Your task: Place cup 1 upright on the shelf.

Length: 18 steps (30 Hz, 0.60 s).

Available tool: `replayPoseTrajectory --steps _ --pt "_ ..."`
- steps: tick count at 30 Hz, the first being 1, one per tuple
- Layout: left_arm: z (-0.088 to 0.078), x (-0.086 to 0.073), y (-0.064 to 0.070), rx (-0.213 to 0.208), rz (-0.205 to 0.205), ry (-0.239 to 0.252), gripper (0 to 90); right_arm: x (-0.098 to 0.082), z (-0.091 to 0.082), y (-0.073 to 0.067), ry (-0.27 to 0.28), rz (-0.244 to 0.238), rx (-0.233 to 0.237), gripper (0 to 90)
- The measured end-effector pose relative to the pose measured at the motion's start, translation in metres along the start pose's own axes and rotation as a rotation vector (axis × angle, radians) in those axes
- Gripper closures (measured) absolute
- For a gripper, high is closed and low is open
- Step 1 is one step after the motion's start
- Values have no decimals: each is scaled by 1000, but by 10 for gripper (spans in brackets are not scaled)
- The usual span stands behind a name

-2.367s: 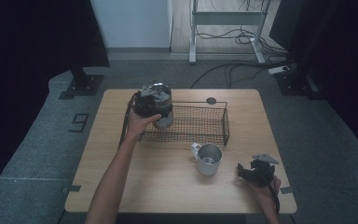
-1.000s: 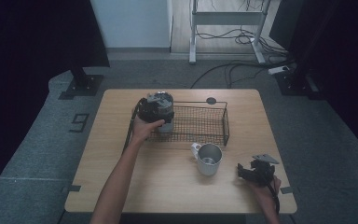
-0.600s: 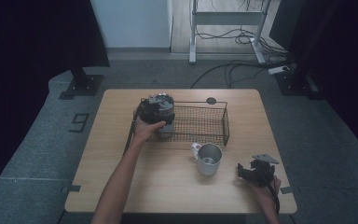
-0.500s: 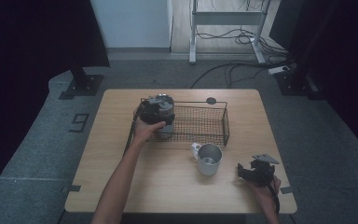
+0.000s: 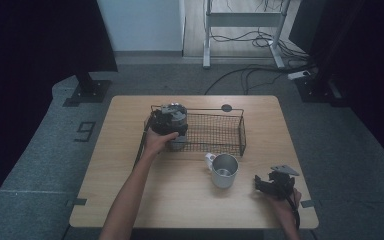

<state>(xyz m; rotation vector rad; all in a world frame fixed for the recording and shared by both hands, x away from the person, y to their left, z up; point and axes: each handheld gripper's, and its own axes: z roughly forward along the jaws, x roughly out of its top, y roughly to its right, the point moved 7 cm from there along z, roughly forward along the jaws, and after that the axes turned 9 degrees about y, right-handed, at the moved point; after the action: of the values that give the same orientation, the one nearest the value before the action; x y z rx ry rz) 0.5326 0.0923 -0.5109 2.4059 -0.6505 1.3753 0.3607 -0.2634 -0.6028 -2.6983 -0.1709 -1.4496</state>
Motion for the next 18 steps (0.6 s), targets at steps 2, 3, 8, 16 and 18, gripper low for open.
replayPoseTrajectory --steps 2,3,8,16,18 --pt "0 -1 3 4 20 3 40 0 0 0 0 0 0 122" --pt "-1 -2 4 4 29 5 40 0 0 0 0 0 0 122" --pt "-3 -4 3 -6 13 1 39 0 0 0 0 0 0 121" --pt "-6 -7 0 -13 -8 15 39 0 0 0 0 0 0 122" --pt "-7 -8 -1 -12 -13 17 40 0 0 0 0 0 0 122"
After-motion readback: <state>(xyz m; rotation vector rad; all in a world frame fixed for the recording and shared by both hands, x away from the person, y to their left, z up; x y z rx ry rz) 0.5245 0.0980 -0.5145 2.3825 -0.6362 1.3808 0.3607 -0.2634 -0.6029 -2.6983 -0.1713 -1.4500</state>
